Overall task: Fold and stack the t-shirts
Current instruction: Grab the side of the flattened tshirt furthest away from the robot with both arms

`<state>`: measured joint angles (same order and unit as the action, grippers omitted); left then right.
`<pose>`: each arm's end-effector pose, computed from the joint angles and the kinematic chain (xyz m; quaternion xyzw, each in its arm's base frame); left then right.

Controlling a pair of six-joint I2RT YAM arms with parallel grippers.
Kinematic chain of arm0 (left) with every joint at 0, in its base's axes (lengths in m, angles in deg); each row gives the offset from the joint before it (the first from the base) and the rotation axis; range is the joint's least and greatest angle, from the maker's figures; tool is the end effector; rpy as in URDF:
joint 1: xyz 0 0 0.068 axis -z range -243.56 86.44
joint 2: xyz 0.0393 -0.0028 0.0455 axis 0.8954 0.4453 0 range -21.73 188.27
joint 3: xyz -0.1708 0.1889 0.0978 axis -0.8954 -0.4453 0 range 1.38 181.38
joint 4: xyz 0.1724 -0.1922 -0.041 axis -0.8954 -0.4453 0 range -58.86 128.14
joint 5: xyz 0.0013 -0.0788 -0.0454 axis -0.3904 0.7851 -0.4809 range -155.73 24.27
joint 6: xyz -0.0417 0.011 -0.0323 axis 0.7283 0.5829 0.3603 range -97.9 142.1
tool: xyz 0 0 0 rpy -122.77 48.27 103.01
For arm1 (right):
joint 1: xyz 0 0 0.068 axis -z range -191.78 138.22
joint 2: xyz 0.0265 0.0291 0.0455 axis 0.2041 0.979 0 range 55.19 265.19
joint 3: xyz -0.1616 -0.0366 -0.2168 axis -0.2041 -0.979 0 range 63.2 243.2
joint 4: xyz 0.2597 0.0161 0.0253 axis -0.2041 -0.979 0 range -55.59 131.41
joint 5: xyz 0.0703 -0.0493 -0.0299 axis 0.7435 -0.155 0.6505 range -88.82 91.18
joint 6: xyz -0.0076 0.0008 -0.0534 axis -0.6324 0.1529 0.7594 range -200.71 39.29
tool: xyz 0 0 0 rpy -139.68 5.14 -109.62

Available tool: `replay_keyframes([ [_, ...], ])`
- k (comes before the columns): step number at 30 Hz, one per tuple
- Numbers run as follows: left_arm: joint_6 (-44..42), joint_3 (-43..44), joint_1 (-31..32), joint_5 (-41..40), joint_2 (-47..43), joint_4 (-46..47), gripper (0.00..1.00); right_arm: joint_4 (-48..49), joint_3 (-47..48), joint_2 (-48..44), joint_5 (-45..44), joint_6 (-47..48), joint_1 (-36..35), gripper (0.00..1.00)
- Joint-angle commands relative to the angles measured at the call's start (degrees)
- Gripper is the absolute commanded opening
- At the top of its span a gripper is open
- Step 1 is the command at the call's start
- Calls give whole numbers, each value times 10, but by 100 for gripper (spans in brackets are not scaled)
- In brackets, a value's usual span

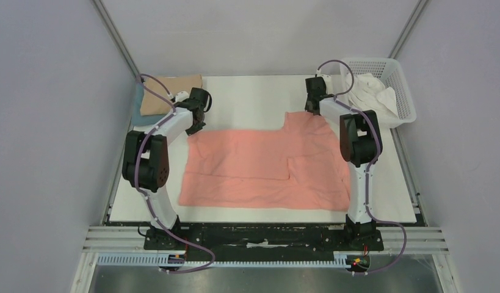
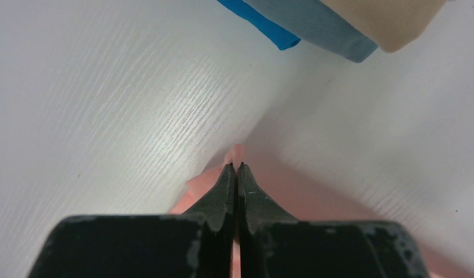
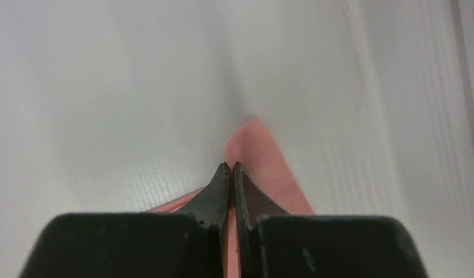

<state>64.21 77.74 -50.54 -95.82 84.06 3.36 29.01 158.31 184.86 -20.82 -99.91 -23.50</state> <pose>0.3747 -0.0683 0.2050 -0.2925 0.8967 0.1245 0.3081 0.4897 0.0879 0.1489 0.1294 0.9067 -0.0751 0.3943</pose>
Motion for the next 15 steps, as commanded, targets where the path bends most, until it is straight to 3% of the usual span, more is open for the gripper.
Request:
replay_keyframes([
  [1,5,41,3,-51,18,-29,2,-12,-22,-10,-31,14,30,0],
  [8,8,83,1,-65,48,-60,2,20,8,-33,-2,74,41,0],
  [15,10,116,3,-41,66,-68,2,102,-122,-128,104,108,40,0],
])
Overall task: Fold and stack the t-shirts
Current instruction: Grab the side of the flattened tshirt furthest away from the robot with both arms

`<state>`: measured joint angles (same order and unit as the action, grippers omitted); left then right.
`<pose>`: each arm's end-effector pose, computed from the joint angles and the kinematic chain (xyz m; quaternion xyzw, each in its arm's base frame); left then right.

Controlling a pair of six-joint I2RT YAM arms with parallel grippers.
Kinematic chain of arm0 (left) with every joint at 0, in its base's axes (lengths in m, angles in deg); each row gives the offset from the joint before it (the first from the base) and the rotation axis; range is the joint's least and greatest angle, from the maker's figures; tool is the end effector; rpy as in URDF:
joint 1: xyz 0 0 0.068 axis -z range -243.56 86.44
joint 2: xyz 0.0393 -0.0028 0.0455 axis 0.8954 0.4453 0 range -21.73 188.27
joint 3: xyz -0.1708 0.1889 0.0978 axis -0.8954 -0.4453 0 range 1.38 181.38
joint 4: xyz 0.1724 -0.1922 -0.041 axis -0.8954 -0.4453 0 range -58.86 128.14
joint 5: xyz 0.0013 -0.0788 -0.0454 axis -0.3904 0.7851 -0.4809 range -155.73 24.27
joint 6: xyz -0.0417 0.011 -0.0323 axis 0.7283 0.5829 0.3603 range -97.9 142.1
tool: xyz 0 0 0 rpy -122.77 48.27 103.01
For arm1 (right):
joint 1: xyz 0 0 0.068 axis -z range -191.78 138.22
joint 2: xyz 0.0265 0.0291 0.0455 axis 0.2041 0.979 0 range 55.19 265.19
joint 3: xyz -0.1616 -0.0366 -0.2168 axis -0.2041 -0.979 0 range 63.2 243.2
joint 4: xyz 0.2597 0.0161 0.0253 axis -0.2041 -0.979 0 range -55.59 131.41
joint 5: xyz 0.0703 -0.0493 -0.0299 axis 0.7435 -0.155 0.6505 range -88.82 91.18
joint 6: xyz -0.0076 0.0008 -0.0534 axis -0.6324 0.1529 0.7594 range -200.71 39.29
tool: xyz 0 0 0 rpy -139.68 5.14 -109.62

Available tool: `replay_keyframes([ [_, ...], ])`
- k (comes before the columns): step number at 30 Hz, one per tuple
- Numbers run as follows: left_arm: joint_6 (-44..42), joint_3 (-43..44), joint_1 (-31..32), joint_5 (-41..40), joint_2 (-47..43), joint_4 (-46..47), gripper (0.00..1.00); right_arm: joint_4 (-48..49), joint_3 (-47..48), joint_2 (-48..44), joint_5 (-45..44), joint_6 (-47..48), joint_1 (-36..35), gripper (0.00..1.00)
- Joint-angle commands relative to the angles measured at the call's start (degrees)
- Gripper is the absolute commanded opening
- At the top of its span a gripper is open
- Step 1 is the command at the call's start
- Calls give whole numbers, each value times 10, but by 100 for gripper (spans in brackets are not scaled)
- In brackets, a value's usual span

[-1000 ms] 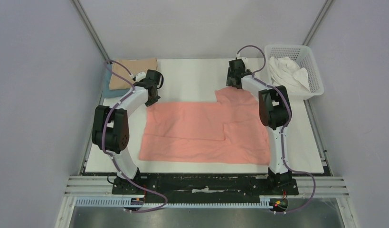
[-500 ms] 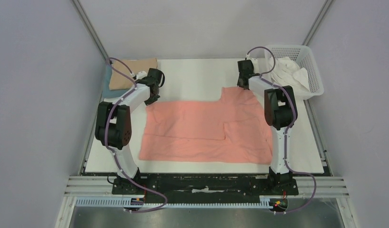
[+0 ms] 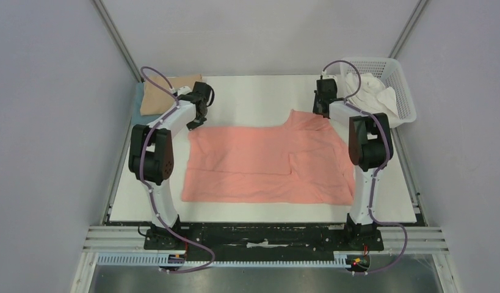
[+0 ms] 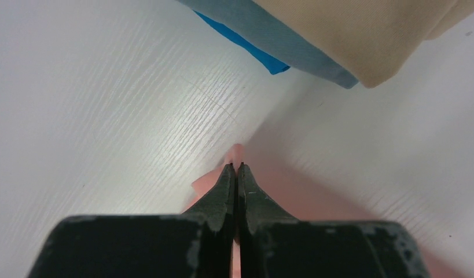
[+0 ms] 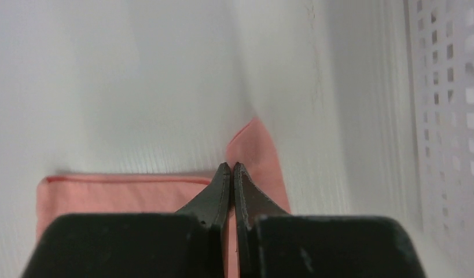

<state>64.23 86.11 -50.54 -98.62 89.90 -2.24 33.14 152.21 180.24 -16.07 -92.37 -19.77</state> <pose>0.3972 -0.0720 0.2057 -0.2902 0.8961 0.1585 0.2959 0.4791 0.0565 0.1586 0.0874 0.9088 -0.0707 0.4018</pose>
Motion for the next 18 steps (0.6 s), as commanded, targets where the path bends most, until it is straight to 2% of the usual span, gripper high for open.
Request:
replay_keyframes([
  [1,10,30,4,-12,6,-9,2,76,-85,-100,69,33,2,0],
  [8,9,4,20,7,-10,6,2,99,-163,-176,115,37,-8,0],
  [18,18,-115,29,26,-119,49,2,107,-341,-364,64,35,-60,0],
])
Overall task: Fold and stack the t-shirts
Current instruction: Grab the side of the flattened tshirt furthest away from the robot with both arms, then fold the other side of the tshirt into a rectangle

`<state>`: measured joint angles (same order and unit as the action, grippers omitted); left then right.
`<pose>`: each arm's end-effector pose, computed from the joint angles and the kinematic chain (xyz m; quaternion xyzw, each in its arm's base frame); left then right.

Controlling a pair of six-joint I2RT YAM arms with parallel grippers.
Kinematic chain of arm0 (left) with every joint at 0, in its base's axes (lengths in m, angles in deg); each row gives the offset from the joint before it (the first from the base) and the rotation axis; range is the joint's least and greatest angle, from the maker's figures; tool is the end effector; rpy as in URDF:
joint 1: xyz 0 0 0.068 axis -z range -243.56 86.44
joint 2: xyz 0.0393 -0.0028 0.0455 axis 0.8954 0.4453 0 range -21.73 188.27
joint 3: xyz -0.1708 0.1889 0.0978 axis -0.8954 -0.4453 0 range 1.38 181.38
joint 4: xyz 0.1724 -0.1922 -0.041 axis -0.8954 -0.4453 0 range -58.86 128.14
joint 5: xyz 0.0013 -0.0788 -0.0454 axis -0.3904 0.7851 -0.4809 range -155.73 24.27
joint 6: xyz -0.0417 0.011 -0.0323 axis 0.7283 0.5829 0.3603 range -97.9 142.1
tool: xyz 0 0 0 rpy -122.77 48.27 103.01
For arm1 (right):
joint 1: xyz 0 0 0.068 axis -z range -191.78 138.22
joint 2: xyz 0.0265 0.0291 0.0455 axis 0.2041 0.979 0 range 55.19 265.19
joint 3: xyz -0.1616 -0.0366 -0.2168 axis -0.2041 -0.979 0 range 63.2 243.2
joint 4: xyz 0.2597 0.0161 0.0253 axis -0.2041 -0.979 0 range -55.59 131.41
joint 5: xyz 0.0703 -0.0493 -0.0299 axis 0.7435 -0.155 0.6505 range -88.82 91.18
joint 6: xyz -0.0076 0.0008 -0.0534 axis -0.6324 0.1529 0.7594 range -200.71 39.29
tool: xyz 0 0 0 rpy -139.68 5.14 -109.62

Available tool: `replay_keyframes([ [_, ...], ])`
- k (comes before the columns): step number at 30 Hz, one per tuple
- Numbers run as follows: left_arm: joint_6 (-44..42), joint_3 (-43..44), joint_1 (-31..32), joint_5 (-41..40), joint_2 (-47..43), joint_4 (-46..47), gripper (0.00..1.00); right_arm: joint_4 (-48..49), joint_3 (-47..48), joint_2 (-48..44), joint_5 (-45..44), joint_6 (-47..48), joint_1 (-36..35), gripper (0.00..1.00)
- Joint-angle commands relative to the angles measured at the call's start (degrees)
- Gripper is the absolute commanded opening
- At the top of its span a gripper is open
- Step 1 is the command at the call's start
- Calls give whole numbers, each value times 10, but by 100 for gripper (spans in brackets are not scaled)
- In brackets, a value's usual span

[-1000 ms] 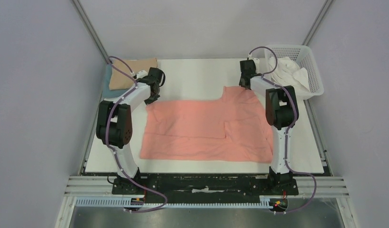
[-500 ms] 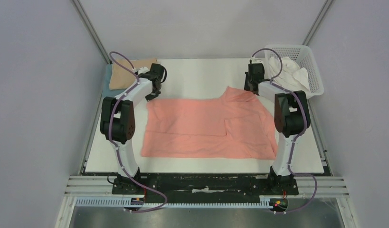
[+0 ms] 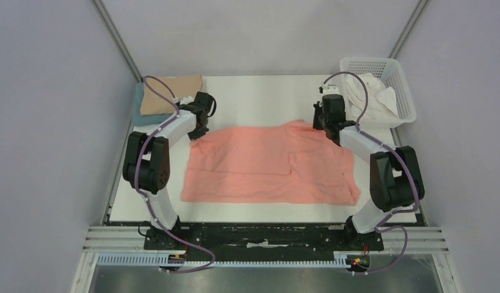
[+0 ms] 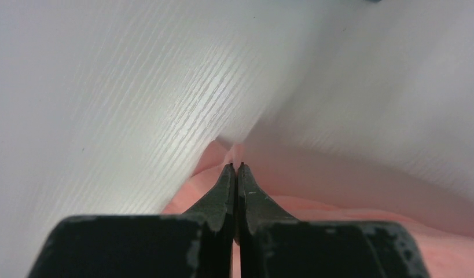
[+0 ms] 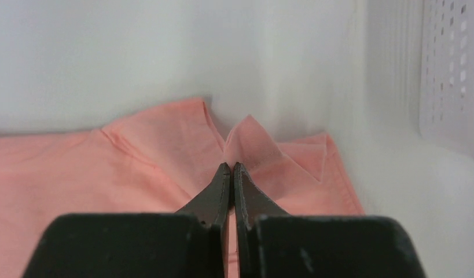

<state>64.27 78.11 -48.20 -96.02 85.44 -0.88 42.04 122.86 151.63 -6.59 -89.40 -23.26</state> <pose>0.3677 -0.0824 0.1952 -0.2655 0.9132 0.1425 0.2745 0.3636 0.0688 0.2128 0.0090 0.8901 0.0196 0.4553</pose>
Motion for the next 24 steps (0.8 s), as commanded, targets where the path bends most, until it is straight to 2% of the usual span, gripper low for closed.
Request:
replay_keyframes([
  [1,18,-44,6,-2,-86,37,2,10,-58,-94,-43,5,-33,0],
  [7,13,-103,6,-24,-130,54,2,-56,-136,-206,-122,3,-55,0],
  [11,-10,-120,6,-30,-144,94,2,-71,-181,-266,-121,1,-54,0],
  [14,-28,-102,6,-45,-130,111,2,-75,-185,-284,-124,7,-55,0],
  [18,-28,-64,5,-63,-109,83,2,-111,-172,-291,-143,8,-55,0],
  [24,-16,-112,6,-66,-146,92,2,-138,-197,-349,-143,1,-55,0],
])
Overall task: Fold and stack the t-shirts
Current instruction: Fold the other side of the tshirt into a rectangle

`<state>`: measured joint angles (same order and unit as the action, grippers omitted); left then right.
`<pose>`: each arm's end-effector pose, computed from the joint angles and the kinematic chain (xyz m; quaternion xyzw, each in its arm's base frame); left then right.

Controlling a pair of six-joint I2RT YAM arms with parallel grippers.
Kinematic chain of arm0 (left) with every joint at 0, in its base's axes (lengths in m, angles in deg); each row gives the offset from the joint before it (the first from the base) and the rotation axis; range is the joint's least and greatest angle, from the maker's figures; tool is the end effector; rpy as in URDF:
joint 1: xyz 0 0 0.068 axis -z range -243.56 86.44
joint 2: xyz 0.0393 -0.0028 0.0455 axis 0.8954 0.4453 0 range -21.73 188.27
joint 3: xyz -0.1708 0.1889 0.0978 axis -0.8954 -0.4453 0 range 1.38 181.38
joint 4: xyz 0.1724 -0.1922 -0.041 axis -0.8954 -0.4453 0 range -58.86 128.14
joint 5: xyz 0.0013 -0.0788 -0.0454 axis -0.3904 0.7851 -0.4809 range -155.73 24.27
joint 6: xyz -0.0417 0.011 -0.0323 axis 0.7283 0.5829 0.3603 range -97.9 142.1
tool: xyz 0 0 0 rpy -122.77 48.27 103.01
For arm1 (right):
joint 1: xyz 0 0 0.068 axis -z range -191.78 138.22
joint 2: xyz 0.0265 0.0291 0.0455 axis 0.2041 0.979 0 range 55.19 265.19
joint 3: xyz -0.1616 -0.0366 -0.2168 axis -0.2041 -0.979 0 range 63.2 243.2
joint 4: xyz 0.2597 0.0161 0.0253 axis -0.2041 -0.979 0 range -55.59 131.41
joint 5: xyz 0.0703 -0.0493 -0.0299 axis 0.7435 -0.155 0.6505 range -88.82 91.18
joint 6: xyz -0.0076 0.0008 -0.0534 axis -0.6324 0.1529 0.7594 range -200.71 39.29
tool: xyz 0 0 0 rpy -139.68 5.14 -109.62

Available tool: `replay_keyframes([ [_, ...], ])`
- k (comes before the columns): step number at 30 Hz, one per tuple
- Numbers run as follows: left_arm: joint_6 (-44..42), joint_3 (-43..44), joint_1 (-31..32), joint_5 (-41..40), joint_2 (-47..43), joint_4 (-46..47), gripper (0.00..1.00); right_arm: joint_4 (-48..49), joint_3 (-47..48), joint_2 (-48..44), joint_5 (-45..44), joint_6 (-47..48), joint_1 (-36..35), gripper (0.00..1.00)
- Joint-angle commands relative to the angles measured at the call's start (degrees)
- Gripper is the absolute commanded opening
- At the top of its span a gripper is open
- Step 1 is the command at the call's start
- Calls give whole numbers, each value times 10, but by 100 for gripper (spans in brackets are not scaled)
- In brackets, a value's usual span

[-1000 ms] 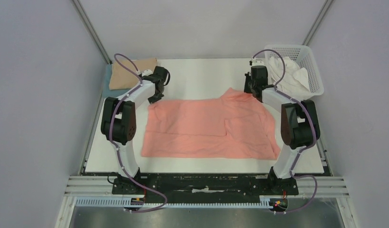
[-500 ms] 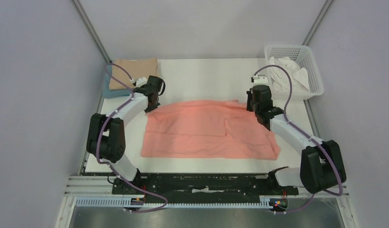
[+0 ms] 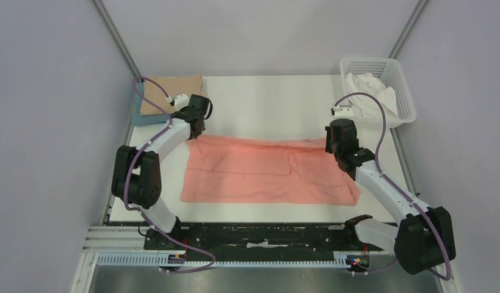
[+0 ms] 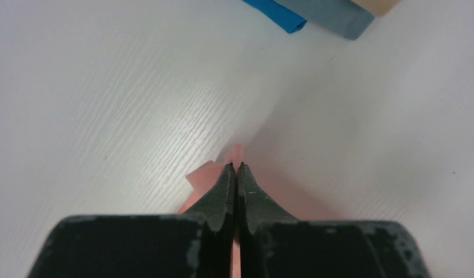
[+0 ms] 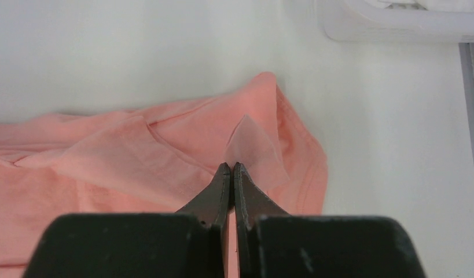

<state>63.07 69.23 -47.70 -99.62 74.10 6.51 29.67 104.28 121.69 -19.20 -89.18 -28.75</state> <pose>0.3362 -0.0749 0.2248 -0.2752 0.8845 0.1280 0.3543 0.2402 0.0602 0.2398 0.0132 0.8849 -0.0581 0.4620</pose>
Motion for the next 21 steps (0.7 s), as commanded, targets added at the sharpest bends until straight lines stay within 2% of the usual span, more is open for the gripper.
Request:
replay_keyframes([
  [1,-2,-36,1,-30,-40,23,2,-17,-19,-62,-13,-5,0,0],
  [6,9,-96,2,-7,-85,39,2,-38,-55,-105,35,-17,0,0],
  [9,11,-129,5,33,-113,48,2,-59,-72,-121,57,-31,-2,0],
  [14,21,-190,17,52,-133,68,3,-134,-92,-143,27,-68,-18,2],
  [17,31,-200,23,58,-141,42,3,-200,-111,-165,44,-113,-20,6],
  [18,39,-200,28,51,-148,17,7,-226,-119,-176,58,-131,-20,11],
  [19,47,-198,32,44,-155,-6,13,-253,-128,-188,70,-150,-20,20],
  [21,69,-195,36,25,-178,-57,33,-295,-147,-220,114,-168,-21,54],
])
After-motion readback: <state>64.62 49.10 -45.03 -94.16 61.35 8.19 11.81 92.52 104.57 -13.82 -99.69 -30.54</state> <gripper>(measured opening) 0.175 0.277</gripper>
